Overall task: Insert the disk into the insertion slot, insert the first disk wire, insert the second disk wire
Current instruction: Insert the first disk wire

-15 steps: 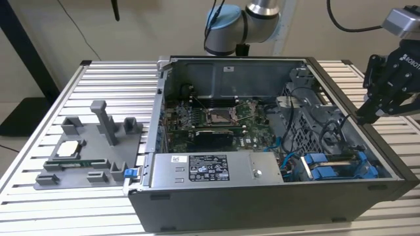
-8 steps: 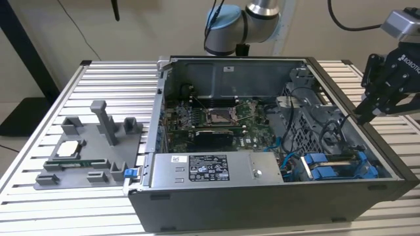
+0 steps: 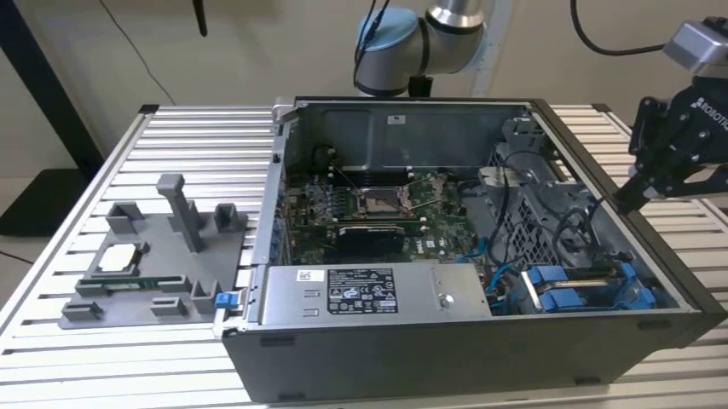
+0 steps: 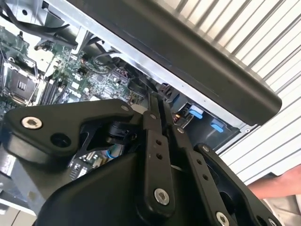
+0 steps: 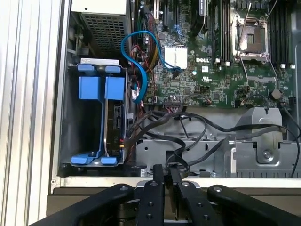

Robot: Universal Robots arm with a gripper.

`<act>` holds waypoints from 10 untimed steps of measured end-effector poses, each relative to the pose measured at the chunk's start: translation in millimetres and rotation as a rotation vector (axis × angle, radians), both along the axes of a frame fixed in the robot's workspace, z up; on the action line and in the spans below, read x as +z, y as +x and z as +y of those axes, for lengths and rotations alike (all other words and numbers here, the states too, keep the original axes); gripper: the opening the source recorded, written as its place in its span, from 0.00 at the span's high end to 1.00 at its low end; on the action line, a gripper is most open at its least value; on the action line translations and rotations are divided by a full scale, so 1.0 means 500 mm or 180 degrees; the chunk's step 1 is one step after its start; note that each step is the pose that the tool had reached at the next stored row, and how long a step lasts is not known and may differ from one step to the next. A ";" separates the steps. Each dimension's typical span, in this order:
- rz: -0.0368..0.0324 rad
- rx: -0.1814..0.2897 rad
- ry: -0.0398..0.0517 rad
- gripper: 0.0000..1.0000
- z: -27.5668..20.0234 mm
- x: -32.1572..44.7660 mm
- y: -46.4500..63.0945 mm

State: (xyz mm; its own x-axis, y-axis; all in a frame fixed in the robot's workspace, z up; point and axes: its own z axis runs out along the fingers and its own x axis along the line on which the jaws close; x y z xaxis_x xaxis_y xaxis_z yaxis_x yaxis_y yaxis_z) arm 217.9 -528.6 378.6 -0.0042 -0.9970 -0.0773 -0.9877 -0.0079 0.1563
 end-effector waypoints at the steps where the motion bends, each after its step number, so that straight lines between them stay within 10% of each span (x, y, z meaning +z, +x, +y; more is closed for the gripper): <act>1: 0.0001 0.0000 0.0000 0.00 -0.0003 -0.002 0.000; 4: 0.0003 0.0000 0.0002 0.00 -0.0004 -0.004 0.000; 5: 0.0004 0.0000 0.0004 1.00 -0.0005 -0.004 0.000; 10: 0.0005 0.0000 0.0011 1.00 -0.0010 -0.005 0.001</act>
State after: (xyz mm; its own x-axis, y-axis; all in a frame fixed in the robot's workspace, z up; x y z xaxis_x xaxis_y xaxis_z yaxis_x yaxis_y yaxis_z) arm 218.2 -529.1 376.1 -0.0043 -0.9967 -0.0808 -0.9874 -0.0085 0.1578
